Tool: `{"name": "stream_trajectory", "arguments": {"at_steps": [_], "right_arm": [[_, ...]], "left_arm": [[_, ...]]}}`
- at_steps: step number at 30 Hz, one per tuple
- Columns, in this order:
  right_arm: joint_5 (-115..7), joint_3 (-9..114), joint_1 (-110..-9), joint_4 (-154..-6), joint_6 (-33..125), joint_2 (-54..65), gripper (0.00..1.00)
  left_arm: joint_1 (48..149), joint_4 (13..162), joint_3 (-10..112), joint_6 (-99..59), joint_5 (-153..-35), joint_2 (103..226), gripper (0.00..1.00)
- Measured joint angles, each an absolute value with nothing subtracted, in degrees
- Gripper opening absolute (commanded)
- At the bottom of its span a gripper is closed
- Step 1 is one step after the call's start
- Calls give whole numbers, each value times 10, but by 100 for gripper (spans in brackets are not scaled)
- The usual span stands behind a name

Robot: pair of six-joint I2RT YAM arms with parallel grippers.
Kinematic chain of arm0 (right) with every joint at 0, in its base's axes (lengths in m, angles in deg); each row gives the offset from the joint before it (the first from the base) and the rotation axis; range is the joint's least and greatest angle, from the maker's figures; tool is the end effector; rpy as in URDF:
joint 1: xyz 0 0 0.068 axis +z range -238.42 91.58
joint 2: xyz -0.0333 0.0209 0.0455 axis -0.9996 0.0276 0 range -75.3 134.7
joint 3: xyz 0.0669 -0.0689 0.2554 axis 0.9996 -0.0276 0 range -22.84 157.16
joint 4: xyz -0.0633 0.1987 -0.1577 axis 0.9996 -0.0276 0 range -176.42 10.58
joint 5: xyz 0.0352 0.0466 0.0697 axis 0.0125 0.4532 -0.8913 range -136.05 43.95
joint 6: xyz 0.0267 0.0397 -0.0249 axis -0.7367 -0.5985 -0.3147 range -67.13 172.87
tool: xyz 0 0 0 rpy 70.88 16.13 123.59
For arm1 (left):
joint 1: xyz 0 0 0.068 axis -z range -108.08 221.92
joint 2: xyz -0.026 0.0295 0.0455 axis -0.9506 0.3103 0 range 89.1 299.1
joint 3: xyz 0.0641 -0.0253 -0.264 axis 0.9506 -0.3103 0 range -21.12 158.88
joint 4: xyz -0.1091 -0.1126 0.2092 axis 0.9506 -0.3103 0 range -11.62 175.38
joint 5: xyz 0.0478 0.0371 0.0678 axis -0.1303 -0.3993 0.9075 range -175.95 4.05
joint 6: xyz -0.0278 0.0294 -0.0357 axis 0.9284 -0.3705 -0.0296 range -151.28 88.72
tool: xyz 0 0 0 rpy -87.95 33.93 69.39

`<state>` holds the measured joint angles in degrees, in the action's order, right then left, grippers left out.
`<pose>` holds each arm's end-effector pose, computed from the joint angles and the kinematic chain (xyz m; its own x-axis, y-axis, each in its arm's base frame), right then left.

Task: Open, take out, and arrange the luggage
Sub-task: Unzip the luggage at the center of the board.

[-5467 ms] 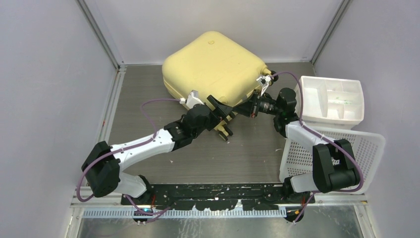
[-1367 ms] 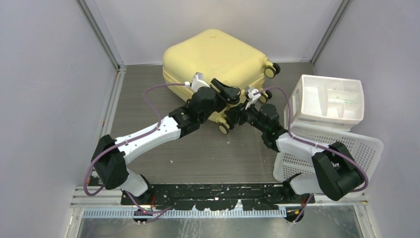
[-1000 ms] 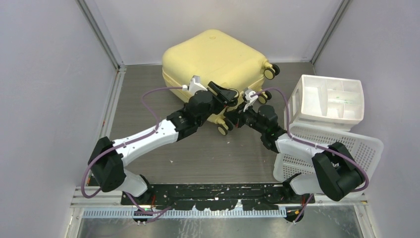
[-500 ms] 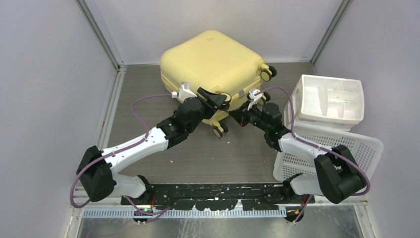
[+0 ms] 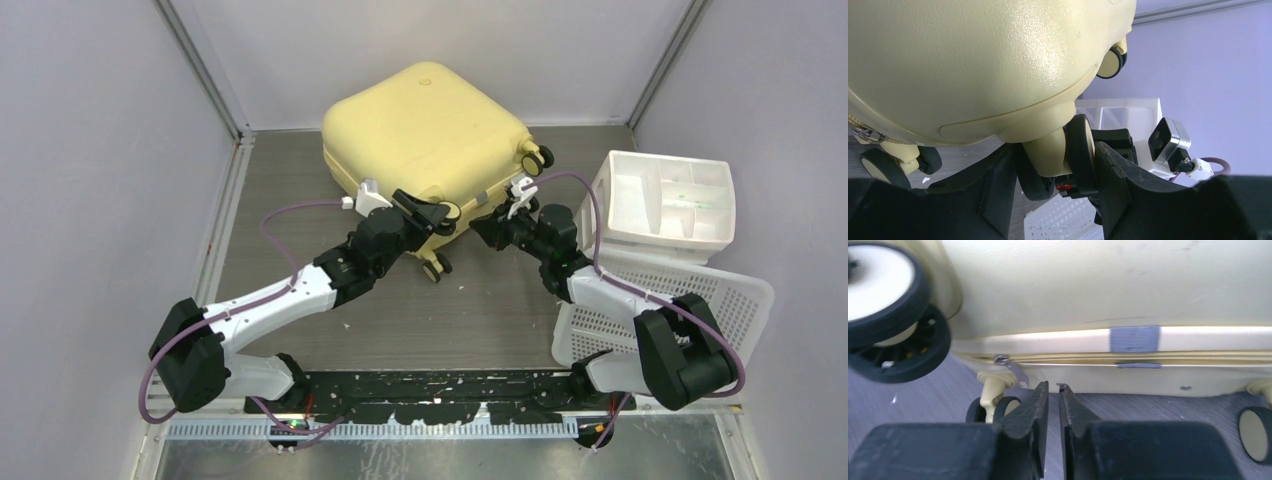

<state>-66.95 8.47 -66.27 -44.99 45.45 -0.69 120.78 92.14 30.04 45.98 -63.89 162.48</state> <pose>0.2502 0.1155 0.2272 -0.2292 0.0369 -0.9727 -0.6545 0.7338 0.1821 0.2054 -0.2149 0.3008 -0.4871 -0.8163 -0.3104 -0.0696 0.3906 -0.9179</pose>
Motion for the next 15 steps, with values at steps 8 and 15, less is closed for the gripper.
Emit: {"name": "stream_trajectory", "arguments": {"at_steps": [8,15], "right_arm": [[-754,85,-656,-425,425,32,58],[-715,89,-622,-399,396,65,53]], "left_arm": [[1207,922,301,463,-641,1626,0],[1207,921,315,466,-655,1640,0]]}}
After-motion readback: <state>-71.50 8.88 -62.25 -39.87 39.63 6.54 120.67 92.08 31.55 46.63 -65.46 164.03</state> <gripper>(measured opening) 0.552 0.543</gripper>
